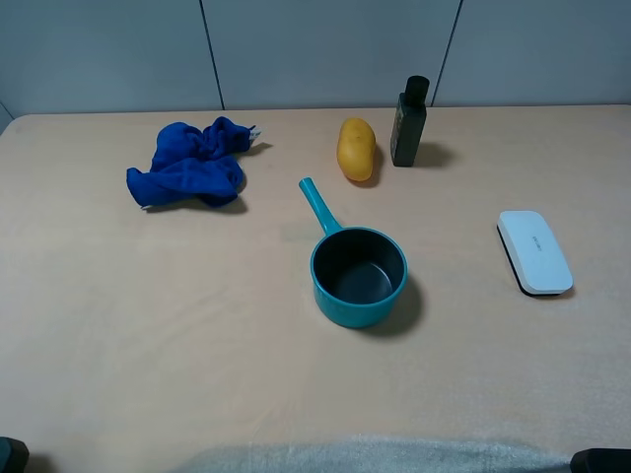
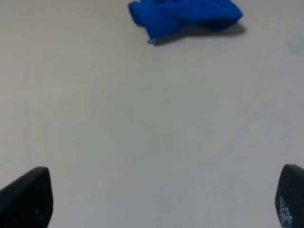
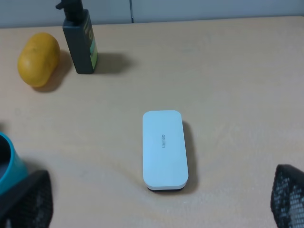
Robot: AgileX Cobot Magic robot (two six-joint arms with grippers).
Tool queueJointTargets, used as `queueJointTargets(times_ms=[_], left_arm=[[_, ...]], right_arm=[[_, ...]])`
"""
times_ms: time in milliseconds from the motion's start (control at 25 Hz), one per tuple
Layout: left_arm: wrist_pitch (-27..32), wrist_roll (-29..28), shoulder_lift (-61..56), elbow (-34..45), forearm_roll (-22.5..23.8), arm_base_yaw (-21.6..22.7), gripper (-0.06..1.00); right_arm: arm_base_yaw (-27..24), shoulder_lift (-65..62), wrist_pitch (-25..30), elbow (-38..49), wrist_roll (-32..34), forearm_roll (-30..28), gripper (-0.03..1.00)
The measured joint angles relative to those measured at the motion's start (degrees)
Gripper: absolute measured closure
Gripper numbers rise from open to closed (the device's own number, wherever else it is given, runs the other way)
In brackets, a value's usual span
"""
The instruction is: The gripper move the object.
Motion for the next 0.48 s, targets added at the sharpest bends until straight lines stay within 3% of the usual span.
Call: queueJointTargets(times_ms=[240, 480], left_arm=[[-0.9, 2.55, -4.99, 1.7, -1.74, 4.61, 0.0], [-0.9, 3.39, -5.04, 1.7, -2.37, 5.04, 0.0]], right_arm=[[0.0, 0.0, 0.0, 0.0, 0.0, 0.0, 0.27], [0.0, 0.0, 0.0, 0.0, 0.0, 0.0, 0.27]])
